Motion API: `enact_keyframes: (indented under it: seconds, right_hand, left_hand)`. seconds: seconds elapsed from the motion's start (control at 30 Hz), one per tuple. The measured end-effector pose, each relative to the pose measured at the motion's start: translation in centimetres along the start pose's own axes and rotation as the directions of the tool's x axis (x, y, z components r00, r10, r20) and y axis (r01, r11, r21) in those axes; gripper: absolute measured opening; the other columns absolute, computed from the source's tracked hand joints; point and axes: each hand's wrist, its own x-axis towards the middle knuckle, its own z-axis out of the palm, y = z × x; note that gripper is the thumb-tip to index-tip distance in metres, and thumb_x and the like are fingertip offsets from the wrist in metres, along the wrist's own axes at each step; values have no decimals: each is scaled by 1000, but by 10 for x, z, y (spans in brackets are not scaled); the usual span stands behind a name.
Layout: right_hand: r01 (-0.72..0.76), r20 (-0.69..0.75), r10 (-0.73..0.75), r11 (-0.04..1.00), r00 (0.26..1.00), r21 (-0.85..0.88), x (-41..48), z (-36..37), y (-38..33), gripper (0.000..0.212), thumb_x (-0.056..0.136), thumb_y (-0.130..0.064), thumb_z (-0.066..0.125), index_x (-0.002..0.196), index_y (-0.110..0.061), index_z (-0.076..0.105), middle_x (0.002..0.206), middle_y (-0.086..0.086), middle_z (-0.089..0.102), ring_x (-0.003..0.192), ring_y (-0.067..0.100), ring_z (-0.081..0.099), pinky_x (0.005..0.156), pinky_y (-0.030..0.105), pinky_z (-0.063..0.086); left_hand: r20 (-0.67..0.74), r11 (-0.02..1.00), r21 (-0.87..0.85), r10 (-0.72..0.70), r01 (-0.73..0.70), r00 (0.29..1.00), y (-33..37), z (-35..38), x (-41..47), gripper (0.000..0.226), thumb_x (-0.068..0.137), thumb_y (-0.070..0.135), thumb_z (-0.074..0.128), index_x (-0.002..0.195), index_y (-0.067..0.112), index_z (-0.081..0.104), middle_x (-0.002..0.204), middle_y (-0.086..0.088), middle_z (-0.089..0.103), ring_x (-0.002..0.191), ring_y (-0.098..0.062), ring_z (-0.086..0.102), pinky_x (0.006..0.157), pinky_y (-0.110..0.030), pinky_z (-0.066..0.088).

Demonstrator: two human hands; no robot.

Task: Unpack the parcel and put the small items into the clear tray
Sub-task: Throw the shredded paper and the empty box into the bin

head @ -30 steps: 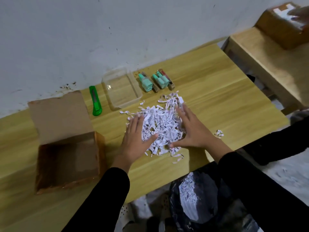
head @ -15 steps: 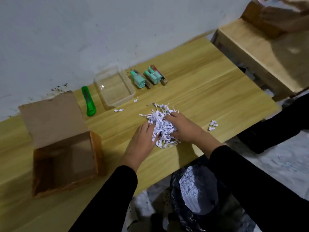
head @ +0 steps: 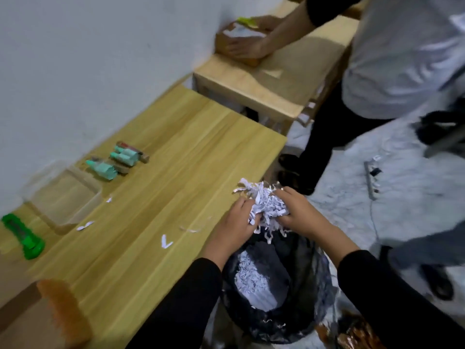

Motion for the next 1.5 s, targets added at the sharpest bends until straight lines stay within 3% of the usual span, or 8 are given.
enact_keyframes:
  seconds: [0.2, 0.33, 0.47, 0.67, 1.0, 1.2, 1.33, 1.5]
  right_hand:
    - [-338, 71, 334, 939, 940, 56, -68, 26, 70, 57, 76, -10, 64, 130, -13, 45, 116, 12, 46, 112, 26, 46, 81, 23, 32]
    - [-479, 176, 460, 874, 870, 82, -94, 57, 94, 67, 75, -24, 70, 135, -20, 41, 128, 13, 43, 122, 31, 44, 103, 36, 39]
    - [-503, 251, 470, 860, 846, 84, -105, 73, 101, 75, 78, -28, 72, 141, -20, 32, 142, 11, 35, 127, 27, 42, 104, 34, 37]
    - [-476, 229, 449, 876, 864, 77, -103, 71, 101, 69, 82, -23, 67, 142, -19, 33, 143, 10, 36, 129, 26, 41, 104, 34, 38]
    - [-272, -16, 274, 959, 962, 74, -51, 16, 34, 48, 86, -16, 58, 133, -13, 46, 129, 10, 50, 122, 24, 47, 94, 23, 34]
    - [-76, -65, 82, 993, 994, 89, 0, 17, -43, 42, 88, -14, 57, 129, -12, 49, 128, 8, 54, 120, 22, 51, 100, 25, 37]
    - [40, 18, -42, 996, 999, 77, 18, 67, -92, 48, 94, -24, 49, 139, -17, 36, 140, 6, 43, 123, 22, 46, 102, 31, 37]
    - [123, 54, -118, 987, 992, -105, 17, 142, -122, 78, 89, -54, 44, 148, -17, 8, 158, 8, 7, 146, 24, 5, 119, 38, 17]
  left_hand:
    - [297, 993, 84, 55, -84, 953, 32, 74, 0, 47, 94, 37, 47, 134, 13, 40, 123, -6, 46, 114, -24, 46, 93, -38, 43]
    - [473, 987, 157, -36, -44, 880, 28, 108, -8, 54, 89, 42, 54, 135, 16, 39, 132, -10, 41, 122, -29, 41, 98, -42, 40]
    - [597, 977, 209, -96, -38, 796, 22, 123, -12, 59, 89, 40, 56, 139, 16, 34, 134, -9, 38, 124, -29, 38, 101, -42, 38]
    - [630, 981, 195, -114, -14, 768, 26, 118, -14, 47, 93, 34, 51, 133, 11, 42, 131, -8, 40, 122, -29, 41, 100, -43, 39]
    - [372, 999, 44, -27, 11, 928, 44, 30, -12, 34, 95, 27, 48, 125, 11, 53, 127, -5, 54, 117, -23, 51, 99, -38, 43]
    - [-28, 986, 87, -143, 145, 989, 12, -52, -38, 32, 95, 24, 44, 122, 13, 56, 126, -2, 56, 118, -21, 50, 97, -35, 41]
    - [-350, 887, 25, -424, 461, 835, -36, -89, -88, 37, 98, 28, 39, 131, 14, 48, 135, 0, 50, 125, -18, 45, 101, -35, 39]
    - [-489, 656, 80, -630, 751, 603, -104, -75, -154, 44, 97, 32, 36, 136, 12, 41, 150, -7, 35, 140, -24, 28, 112, -43, 28]
